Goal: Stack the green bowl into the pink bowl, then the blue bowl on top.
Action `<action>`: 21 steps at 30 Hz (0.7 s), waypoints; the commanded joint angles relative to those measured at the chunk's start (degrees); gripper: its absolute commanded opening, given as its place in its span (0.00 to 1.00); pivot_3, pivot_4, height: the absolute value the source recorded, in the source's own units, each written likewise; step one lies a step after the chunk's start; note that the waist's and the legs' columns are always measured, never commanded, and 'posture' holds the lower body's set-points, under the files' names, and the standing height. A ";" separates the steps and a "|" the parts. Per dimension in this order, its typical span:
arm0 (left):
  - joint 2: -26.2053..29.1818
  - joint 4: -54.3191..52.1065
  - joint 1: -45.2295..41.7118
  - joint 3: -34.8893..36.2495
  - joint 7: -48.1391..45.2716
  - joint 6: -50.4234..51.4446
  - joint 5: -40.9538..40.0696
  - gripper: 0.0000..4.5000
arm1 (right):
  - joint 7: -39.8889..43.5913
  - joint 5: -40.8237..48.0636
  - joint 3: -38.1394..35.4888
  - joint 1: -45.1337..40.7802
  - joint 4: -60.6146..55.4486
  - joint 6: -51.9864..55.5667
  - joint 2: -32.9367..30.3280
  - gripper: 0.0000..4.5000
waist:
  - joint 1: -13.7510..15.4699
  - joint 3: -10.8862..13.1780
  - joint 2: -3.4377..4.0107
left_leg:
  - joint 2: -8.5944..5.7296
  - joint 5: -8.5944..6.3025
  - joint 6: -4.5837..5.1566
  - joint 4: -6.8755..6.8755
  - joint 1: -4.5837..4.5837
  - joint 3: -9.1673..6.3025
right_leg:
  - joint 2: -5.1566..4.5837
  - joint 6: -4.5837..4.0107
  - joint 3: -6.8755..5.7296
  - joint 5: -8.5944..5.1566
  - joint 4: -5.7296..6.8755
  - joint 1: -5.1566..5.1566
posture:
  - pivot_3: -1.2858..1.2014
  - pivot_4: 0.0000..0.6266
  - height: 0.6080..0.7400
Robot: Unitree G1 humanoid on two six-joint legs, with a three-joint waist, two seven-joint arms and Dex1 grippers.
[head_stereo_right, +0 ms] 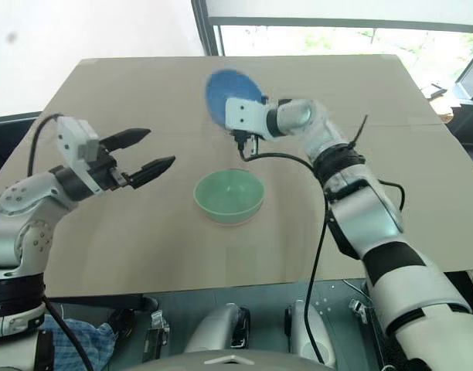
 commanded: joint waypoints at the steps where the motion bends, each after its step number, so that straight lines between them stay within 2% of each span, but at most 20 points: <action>1: 0.27 0.70 -2.86 -0.68 -3.94 -0.96 -2.05 1.00 | 10.18 7.55 -1.07 7.10 -24.67 9.49 -5.38 0.01 | 0.23 -0.02 -0.04 | 0.00 -0.01 0.01 0.02 -0.01 -0.02 | 0.00 0.00 0.00 0.00 0.00 0.00 | 0.52 0.24 1.00; 3: 0.44 1.96 -4.33 -1.99 -6.37 -0.86 -2.24 1.00 | 13.06 9.95 -1.07 11.27 -35.48 14.90 -8.89 0.01 | 0.48 -0.02 -0.04 | 0.00 -0.01 0.02 0.04 -0.04 -0.04 | -0.02 0.00 -0.01 0.00 -0.02 0.02 | 0.52 0.24 1.00; 9: 1.26 7.61 -9.95 -7.50 -14.21 -1.70 -0.13 1.00 | 15.96 14.96 -0.21 19.88 -58.36 29.01 -15.44 0.01 | 1.11 -0.03 -0.04 | 0.03 0.00 0.03 0.11 0.00 0.01 | -0.03 -0.01 0.01 0.00 0.06 0.02 | 0.52 0.24 1.00; 17: 3.01 13.80 -14.73 -12.03 -22.76 -3.18 2.68 1.00 | 13.74 15.42 1.78 22.46 -66.03 35.93 -18.02 0.01 | 1.21 -0.03 -0.05 | 0.04 0.00 0.05 0.20 -0.01 0.03 | -0.02 -0.01 0.02 -0.01 0.07 0.03 | 0.52 0.24 1.00; 21: 3.05 15.92 -16.52 -12.57 -24.62 -3.83 3.52 1.00 | 13.35 15.35 2.74 22.58 -66.84 37.92 -18.95 0.31 | 1.33 -0.02 -0.07 | 0.03 0.00 0.06 0.21 -0.04 0.02 | -0.02 -0.01 0.01 -0.01 0.05 0.02 | 0.52 0.24 1.00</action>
